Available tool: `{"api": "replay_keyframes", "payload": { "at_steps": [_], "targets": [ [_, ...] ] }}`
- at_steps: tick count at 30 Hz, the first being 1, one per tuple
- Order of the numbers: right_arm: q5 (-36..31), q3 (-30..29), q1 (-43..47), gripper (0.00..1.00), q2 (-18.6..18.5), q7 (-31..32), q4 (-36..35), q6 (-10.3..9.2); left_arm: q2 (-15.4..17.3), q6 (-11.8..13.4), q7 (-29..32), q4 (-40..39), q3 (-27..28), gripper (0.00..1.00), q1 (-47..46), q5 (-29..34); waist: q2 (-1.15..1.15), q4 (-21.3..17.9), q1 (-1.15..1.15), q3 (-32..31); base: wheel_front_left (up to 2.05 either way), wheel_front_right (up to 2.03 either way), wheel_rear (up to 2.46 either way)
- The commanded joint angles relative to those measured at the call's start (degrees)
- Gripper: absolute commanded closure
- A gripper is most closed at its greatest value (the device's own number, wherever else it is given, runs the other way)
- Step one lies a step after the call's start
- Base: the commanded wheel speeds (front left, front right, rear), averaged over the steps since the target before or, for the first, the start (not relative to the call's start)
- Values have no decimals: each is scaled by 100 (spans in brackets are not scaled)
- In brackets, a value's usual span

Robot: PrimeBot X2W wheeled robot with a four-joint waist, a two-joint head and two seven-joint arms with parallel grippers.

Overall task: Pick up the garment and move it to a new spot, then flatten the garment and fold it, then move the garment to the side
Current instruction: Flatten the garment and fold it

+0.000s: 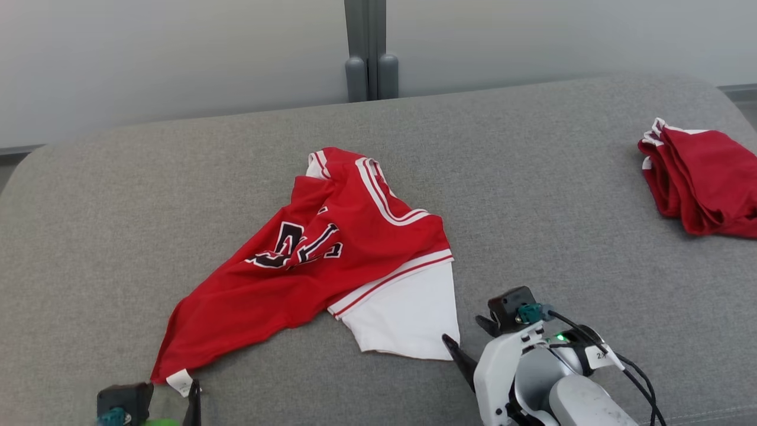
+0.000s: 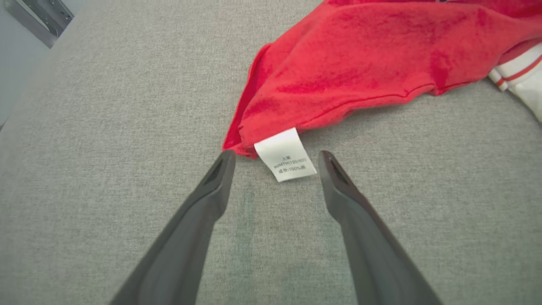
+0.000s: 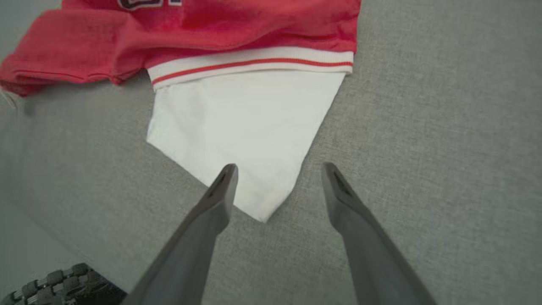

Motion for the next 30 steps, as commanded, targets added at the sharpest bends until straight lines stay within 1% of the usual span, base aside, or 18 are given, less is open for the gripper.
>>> {"api": "replay_keyframes", "payload": {
  "at_steps": [1,5,11,17,23,30],
  "targets": [
    [-69,1,-124,0,-64,147,109,-9,67,-25,24,16,7,0,-171,-61,0,62,0,188,0,0,0],
    [-156,25,-335,0,-85,485,291,-7,166,-80,14,154,-62,0,-469,-3,0,159,0,363,0,0,0],
    [-97,56,-435,0,-61,824,365,-7,271,-128,-42,427,-184,0,-785,109,0,236,0,571,0,0,0],
    [-54,118,-377,0,-60,876,345,-5,353,-201,-119,511,-344,0,-828,175,0,233,0,674,0,0,0],
    [-35,115,-325,0,-86,812,318,-5,521,-226,-72,505,-436,0,-703,248,0,234,0,731,0,0,0],
    [-50,101,-367,0,-94,825,330,-6,675,-276,-119,521,-514,0,-857,272,0,247,0,816,0,0,0]
  ]
}}
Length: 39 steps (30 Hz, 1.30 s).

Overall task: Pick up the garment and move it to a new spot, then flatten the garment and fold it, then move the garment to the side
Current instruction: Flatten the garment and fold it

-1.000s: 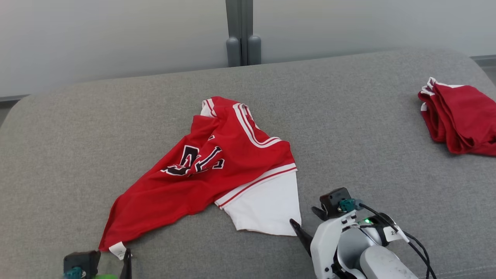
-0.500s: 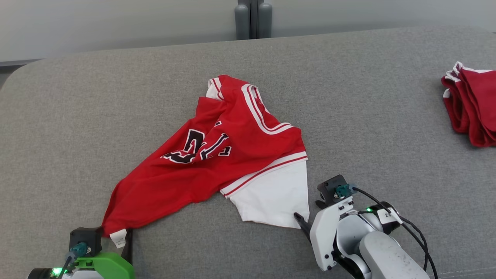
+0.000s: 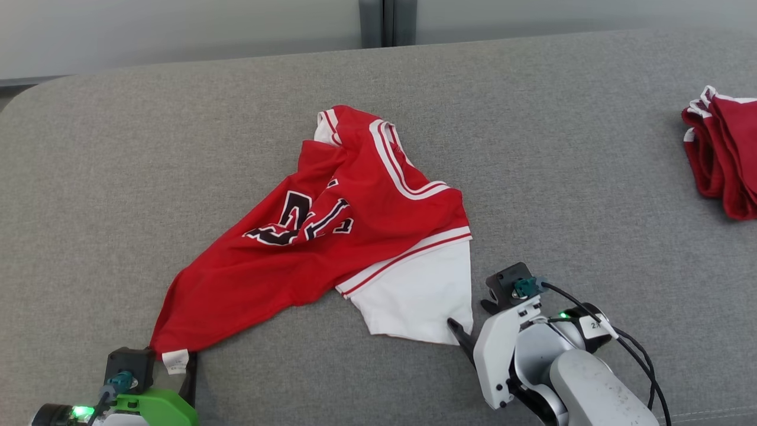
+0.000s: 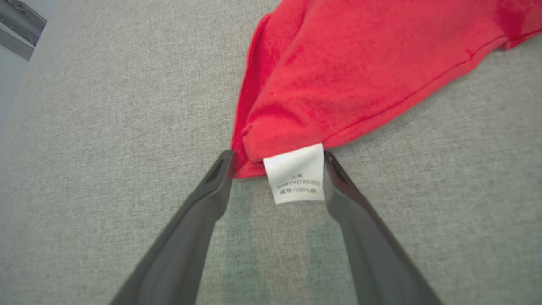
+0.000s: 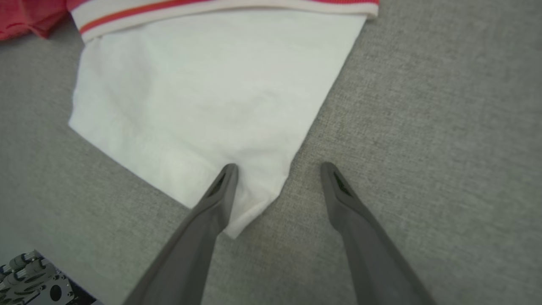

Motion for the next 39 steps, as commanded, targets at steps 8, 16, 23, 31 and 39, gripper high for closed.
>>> {"api": "replay_keyframes", "payload": {
  "at_steps": [8,16,23,31,39],
  "targets": [
    [-12,88,-59,8,70,182,301,-1,34,-41,-194,277,-133,15,-371,74,0,2,0,134,0,0,0],
    [622,102,-135,100,107,-251,-5,0,-19,-68,-415,515,-192,100,-499,-68,0,-1,0,14,0,0,0],
    [1966,-806,184,100,152,-558,-1410,-1,66,-45,-321,-579,-46,100,-135,-332,0,-31,0,-339,0,0,0],
    [3094,-2161,549,100,119,-41,-3927,0,415,-141,654,-3195,37,100,293,-820,0,-193,0,-736,0,0,0],
    [3769,-3295,-187,100,209,710,-5713,0,1138,-224,1819,-5418,-45,100,-355,-1509,0,-565,0,-859,0,0,0]
  ]
}}
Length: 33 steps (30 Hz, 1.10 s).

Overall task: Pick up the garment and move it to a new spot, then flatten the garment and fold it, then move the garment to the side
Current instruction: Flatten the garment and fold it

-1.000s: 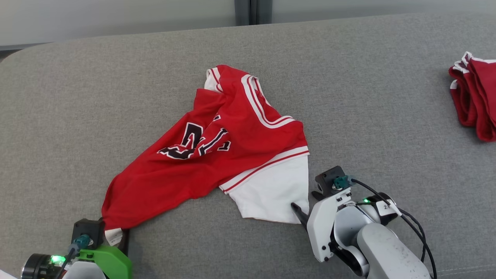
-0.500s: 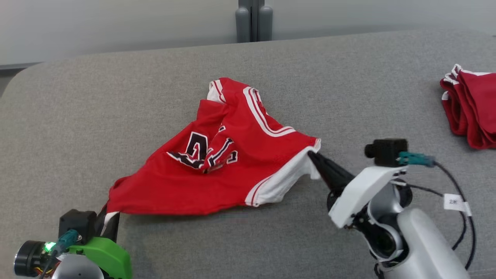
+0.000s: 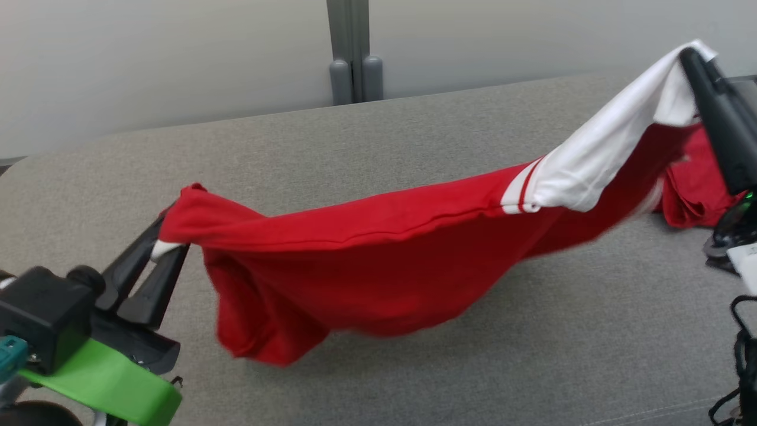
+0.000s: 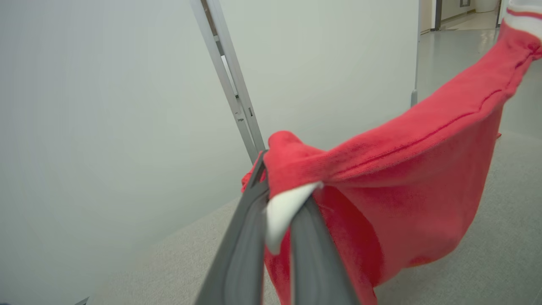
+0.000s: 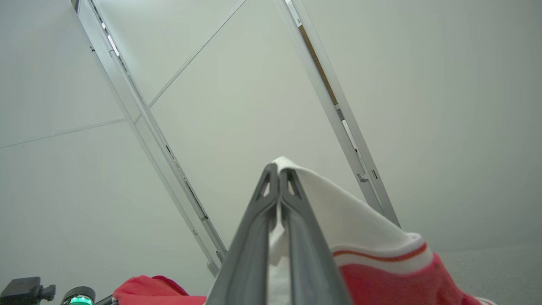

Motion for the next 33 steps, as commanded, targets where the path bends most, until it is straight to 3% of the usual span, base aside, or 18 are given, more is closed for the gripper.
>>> {"api": "replay_keyframes", "payload": {
  "at_steps": [1,5,9,14,18,22,27,30,33],
  "targets": [
    [56,-110,-235,100,8,117,-125,1,117,-15,155,-183,1,100,-228,-128,0,-199,0,-41,0,0,0],
    [-107,-454,-1073,100,17,624,-250,1,507,-36,777,-600,-64,100,-960,-669,0,-414,0,114,0,0,0],
    [-337,-693,-1999,100,25,1032,248,1,779,-35,1346,-418,-143,100,-1862,-1264,0,-595,0,483,0,0,0],
    [-801,-738,-3139,100,26,887,1332,1,980,-39,1828,498,-402,100,-3109,-1490,0,-685,0,1141,0,0,0],
    [-1444,-530,-4286,100,25,359,2590,1,941,-42,1924,1763,-696,100,-4511,-1162,0,-713,0,1764,0,0,0],
    [-1991,-468,-5680,100,11,-664,4128,0,514,-34,1198,3330,-1001,100,-6147,-360,0,-721,0,2295,0,0,0],
    [-2171,-292,-6835,100,25,-1944,5905,-1,-114,82,-355,5299,-1339,100,-7460,516,0,-696,0,2586,0,0,0],
    [-1866,22,-6910,100,20,-2478,6542,0,-378,137,-1150,6166,-1463,100,-7565,699,0,-707,0,2628,0,0,0],
    [-1479,483,-6386,100,17,-2873,6788,0,-413,117,-1779,6810,-1642,100,-7246,859,0,-713,0,2573,0,0,0]
  ]
}}
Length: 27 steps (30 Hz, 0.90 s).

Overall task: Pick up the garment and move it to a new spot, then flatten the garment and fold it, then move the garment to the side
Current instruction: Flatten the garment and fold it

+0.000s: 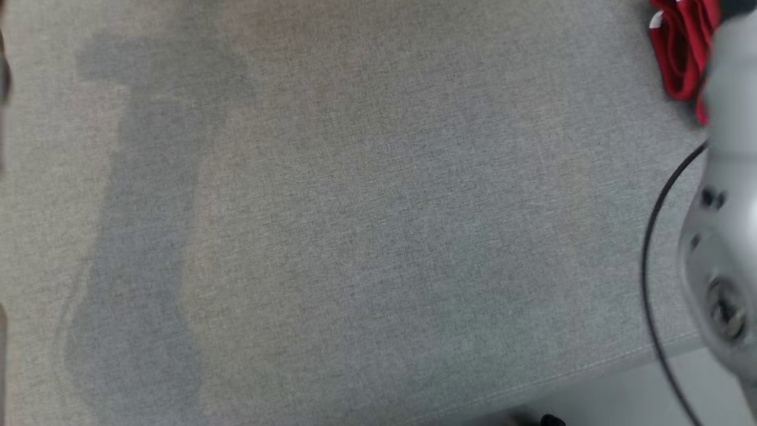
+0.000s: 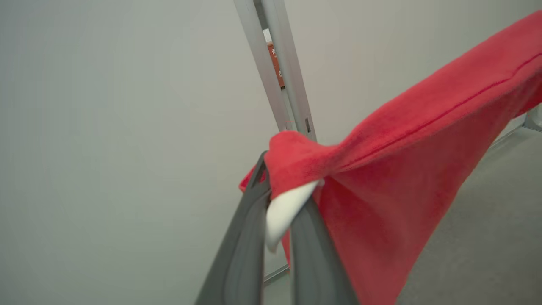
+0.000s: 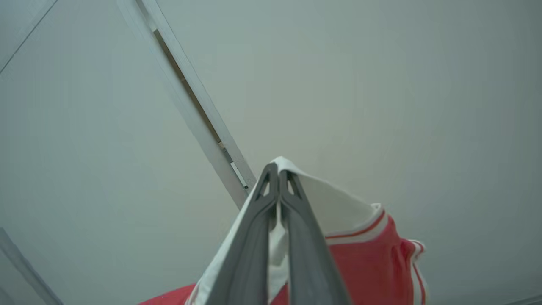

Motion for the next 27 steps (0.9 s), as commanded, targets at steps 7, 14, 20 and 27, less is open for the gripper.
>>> {"api": "replay_keyframes", "payload": {
  "at_steps": [7,14,20,27],
  "targets": [
    [771,583,2781,100,-34,-520,-490,0,-33,-14,-977,562,-322,100,1980,-94,0,46,-2,-478,0,0,0],
    [1147,636,5922,100,-69,-530,-1923,-1,61,292,-1245,-328,-513,100,4436,-345,0,94,-2,-1092,0,0,0],
    [1012,555,7776,100,-59,-207,-3106,-1,285,905,-1137,-1543,-546,100,6301,-413,0,94,-2,-1426,0,0,0],
    [917,95,9349,100,-29,306,-3889,-1,358,1629,-952,-2701,-512,100,8021,-650,0,97,-2,-1549,0,0,0]
  ]
}}
